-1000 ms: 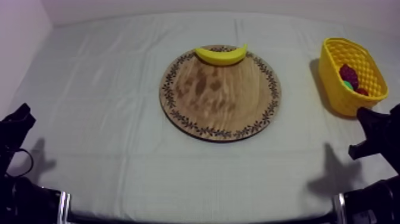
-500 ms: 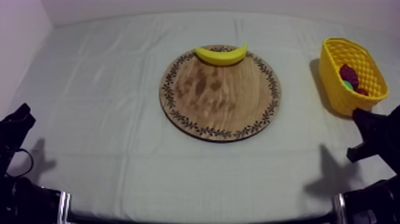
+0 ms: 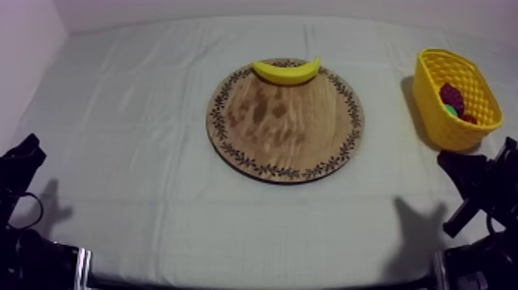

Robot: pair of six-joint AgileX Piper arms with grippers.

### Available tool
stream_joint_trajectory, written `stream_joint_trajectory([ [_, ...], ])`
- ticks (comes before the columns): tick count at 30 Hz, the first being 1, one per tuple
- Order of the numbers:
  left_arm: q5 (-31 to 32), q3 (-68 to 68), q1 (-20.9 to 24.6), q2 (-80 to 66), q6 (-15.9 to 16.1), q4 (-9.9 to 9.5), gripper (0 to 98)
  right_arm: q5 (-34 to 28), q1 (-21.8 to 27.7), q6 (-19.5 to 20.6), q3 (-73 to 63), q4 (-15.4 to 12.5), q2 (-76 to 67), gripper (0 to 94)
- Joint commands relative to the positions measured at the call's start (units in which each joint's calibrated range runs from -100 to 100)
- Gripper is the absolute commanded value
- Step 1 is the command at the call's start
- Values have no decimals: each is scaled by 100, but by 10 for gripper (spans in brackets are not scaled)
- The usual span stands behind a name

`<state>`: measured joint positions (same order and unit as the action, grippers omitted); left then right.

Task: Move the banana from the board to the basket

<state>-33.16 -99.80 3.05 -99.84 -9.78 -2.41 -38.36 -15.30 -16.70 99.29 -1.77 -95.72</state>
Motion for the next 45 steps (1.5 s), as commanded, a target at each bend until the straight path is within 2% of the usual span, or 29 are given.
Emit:
stream_joint_trajectory([
  [1, 1, 2, 2, 2, -1, -1, 1, -55, -16, 51, -52, -6, 4, 6],
  [9, 1, 2, 2, 2, -1, -1, 1, -243, 112, 40, -333, -21, 388, 5],
  [15, 1, 2, 2, 2, -1, -1, 1, -589, 191, -26, -1185, -14, 1105, 6],
  [21, 1, 2, 2, 2, -1, -1, 1, -1320, 126, -49, -2419, 52, 1953, 6],
  [29, 1, 2, 2, 2, -1, -1, 1, -2641, 49, -206, -4103, 166, 3168, 7],
  [36, 1, 2, 2, 2, -1, -1, 1, -3498, 221, -489, -5397, 100, 4387, 7],
  [45, 1, 2, 2, 2, -1, -1, 1, -4044, 305, -1109, -6792, -115, 6073, 10],
])
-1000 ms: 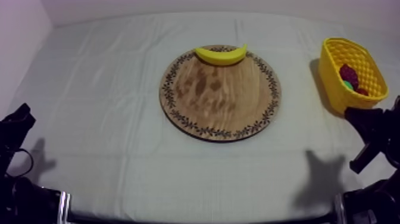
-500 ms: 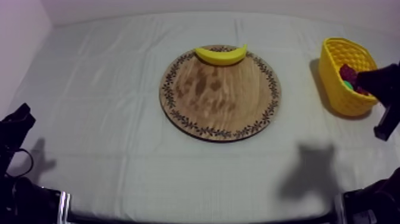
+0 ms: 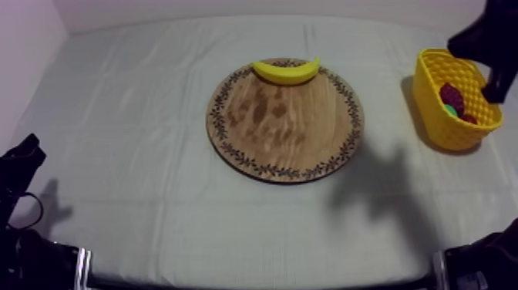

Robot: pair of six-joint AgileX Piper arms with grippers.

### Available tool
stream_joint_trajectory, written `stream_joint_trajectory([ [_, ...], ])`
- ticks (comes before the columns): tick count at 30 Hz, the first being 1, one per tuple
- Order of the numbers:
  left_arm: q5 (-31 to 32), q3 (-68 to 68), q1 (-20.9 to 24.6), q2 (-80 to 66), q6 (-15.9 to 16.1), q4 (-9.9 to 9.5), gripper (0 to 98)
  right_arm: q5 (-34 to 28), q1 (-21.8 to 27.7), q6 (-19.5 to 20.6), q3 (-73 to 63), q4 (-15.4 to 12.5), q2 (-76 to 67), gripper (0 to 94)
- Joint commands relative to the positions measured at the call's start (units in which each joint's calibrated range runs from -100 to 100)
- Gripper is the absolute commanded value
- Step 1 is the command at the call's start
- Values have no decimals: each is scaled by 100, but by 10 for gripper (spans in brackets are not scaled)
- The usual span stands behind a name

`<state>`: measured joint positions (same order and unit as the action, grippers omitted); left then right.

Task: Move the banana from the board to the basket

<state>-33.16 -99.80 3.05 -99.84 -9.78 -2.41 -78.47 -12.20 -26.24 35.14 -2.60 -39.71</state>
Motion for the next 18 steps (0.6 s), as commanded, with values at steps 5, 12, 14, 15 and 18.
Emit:
stream_joint_trajectory([
  [5, 1, 2, 2, 2, -1, -1, 1, -141, -155, -413, -1223, -151, 1453, 9],
  [12, 1, 2, 2, 2, -1, -1, 1, -254, -516, -635, -2484, -170, 2964, 7],
  [14, 1, 2, 2, 2, -1, -1, 1, -306, -579, -690, -2824, -184, 3361, 7],
  [15, 1, 2, 2, 2, -1, -1, 1, -345, -607, -719, -2993, -189, 3551, 7],
  [18, 1, 2, 2, 2, -1, -1, 1, -475, -657, -808, -3528, -200, 4104, 7],
])
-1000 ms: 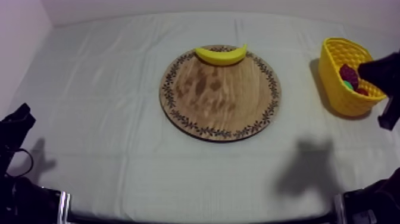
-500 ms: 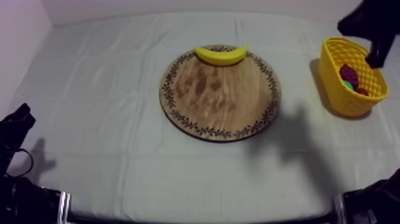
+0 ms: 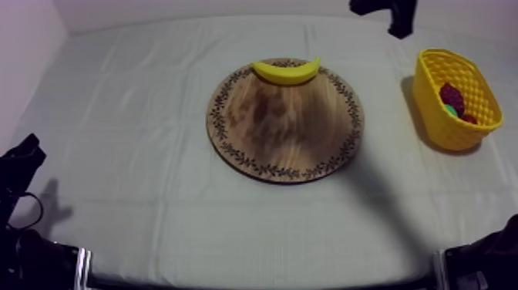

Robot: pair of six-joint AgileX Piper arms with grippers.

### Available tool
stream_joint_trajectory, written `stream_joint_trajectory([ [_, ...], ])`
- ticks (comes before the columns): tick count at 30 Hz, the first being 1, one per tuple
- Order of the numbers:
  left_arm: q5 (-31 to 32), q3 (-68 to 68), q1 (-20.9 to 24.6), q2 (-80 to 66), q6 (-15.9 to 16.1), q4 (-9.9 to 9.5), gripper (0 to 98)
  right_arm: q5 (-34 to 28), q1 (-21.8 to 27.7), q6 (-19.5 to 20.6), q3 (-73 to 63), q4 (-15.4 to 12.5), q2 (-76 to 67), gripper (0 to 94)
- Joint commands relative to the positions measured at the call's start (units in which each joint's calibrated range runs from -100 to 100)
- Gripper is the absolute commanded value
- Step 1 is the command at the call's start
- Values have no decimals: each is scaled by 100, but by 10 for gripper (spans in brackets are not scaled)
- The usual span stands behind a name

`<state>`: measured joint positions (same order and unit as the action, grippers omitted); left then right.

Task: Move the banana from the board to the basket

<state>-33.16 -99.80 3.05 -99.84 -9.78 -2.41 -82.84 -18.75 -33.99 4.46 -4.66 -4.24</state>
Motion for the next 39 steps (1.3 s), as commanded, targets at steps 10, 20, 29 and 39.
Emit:
stream_joint_trajectory([
  [10, 1, 2, 2, 2, -1, -1, 1, -356, 164, -380, -2188, 56, 2168, 40],
  [20, 1, 2, 2, 2, -1, -1, 1, -494, 147, -469, -2721, 223, 2871, 273],
  [29, 1, 2, 2, 2, -1, -1, 1, -590, 162, -351, -3034, 235, 2999, 677],
  [39, 1, 2, 2, 2, -1, -1, 1, -640, 136, -367, -3019, 284, 2979, 801],
])
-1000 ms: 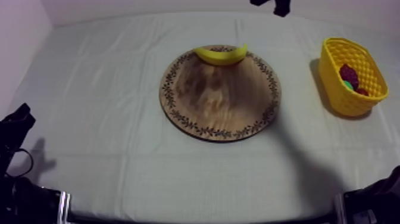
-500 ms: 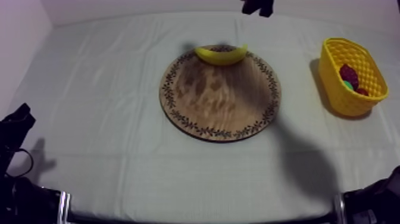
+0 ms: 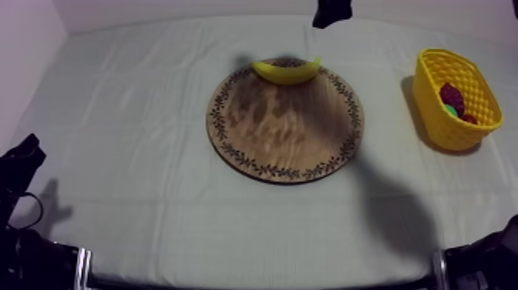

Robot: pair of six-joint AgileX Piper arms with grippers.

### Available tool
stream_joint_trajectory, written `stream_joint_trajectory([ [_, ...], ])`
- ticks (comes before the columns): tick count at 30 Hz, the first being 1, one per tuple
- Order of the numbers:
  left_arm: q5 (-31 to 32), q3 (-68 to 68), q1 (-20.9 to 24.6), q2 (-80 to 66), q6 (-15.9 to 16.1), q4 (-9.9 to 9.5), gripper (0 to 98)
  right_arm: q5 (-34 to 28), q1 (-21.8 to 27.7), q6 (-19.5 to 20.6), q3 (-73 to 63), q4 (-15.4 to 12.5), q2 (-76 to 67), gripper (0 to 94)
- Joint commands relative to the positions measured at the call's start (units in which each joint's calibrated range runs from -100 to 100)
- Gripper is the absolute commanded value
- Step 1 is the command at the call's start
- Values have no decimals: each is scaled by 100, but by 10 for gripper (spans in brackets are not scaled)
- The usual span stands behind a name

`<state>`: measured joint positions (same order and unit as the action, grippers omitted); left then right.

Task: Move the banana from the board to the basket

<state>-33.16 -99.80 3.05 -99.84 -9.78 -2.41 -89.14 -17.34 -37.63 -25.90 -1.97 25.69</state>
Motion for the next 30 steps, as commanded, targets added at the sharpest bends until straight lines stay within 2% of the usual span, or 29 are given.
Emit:
stream_joint_trajectory([
  [1, 1, 2, 2, 2, -1, -1, 1, 1, -10, 4, 36, 23, -16, 810],
  [12, 1, 2, 2, 2, -1, -1, 1, 440, -92, 30, 494, 160, 178, 847],
  [30, 1, 2, 2, 2, -1, -1, 1, 1611, -270, 112, 591, 451, 1371, 820],
])
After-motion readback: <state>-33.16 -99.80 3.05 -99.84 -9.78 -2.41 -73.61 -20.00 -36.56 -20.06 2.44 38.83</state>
